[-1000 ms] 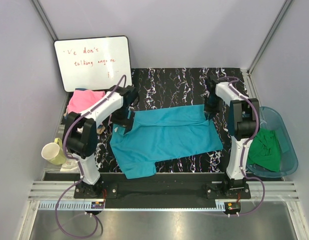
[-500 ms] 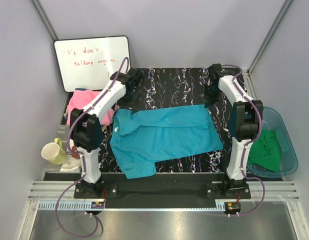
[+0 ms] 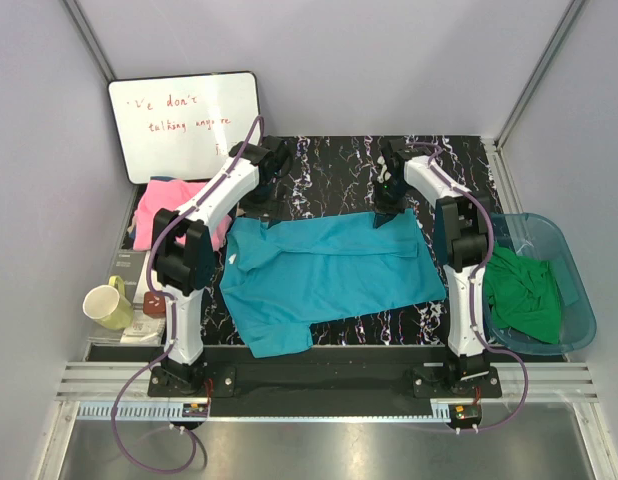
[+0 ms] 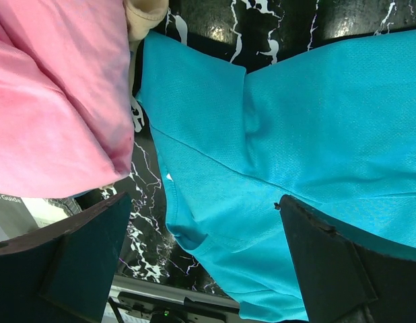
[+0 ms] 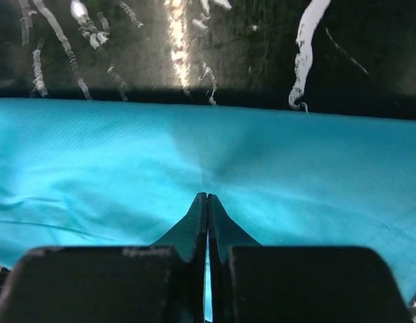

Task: Fold and stack the t-shirts
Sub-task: Fold the flattened tshirt in 1/3 of the way

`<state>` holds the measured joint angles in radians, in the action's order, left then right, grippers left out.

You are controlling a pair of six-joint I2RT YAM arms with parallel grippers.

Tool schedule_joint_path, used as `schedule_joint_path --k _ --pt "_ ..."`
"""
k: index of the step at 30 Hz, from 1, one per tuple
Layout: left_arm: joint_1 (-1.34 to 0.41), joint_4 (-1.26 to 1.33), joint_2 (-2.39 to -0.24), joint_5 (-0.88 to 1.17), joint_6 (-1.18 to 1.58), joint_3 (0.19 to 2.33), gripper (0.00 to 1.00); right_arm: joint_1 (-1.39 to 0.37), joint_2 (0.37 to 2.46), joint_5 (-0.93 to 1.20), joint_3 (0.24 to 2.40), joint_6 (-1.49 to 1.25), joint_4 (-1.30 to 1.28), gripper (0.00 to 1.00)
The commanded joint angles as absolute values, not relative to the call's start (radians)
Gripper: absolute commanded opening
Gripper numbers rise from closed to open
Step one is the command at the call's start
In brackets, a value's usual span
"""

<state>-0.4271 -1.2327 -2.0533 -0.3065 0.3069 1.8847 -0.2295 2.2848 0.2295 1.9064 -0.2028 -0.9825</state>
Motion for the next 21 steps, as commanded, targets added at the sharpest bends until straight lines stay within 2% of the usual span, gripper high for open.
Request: schedule_joint_path --k 1,8,16,21 --pt "-0.43 -1.236 -2.048 -0.293 0.314 1.921 0.99 -0.224 2.348 0.175 2.045 -0.198 -1.049 0.0" --pt "-0.43 -1.256 -2.039 -0.299 0.319 1.925 0.99 -0.21 2.552 -0.092 2.431 -0.19 -1.253 0.0" --pt "-0.431 -1.267 -2.014 -0.288 0.311 1.933 0.99 -0.161 2.66 -0.124 2.609 -0.226 -1.295 0.0" --pt "-0.431 -1.266 -2.002 -0.287 0.313 1.902 0.99 -0.161 2.515 -0.087 2.566 -0.199 -1.241 0.0"
